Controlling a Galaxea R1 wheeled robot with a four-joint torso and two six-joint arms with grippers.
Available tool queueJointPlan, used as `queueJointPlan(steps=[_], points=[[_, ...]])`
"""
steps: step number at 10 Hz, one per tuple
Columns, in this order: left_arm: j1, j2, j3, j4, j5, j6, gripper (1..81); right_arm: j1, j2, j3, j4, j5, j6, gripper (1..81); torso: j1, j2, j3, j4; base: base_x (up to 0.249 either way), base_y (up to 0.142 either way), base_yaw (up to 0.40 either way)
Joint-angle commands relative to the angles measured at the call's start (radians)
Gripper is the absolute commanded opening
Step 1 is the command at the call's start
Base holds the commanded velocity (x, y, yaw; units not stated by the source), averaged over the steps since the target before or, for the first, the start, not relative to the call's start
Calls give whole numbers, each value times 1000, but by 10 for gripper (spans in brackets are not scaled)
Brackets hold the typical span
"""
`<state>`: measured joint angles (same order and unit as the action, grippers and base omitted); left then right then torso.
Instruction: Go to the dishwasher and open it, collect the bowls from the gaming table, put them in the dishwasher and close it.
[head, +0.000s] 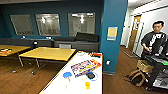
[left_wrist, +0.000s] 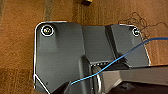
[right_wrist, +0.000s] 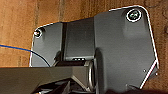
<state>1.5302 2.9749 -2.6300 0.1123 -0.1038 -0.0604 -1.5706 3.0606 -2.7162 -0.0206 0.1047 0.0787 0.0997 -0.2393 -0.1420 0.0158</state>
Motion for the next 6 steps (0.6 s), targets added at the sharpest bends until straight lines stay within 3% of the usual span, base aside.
queueJointPlan(steps=[1, 4, 6], points=[[-49, -9, 2, 0, 46, -4, 811, 46, 0, 6, -5, -51, -2, 811, 0, 0, 0, 0, 0, 0, 0], [-48, -9, 4, 0, 46, -4, 811, 46, 0, 4, -5, -51, 0, 811, 0, 0, 0, 0, 0, 0, 0], [-49, -9, 4, 0, 46, -4, 811, 47, 0, 4, -5, -51, 0, 811, 0, 0, 0, 0, 0, 69, 0]])
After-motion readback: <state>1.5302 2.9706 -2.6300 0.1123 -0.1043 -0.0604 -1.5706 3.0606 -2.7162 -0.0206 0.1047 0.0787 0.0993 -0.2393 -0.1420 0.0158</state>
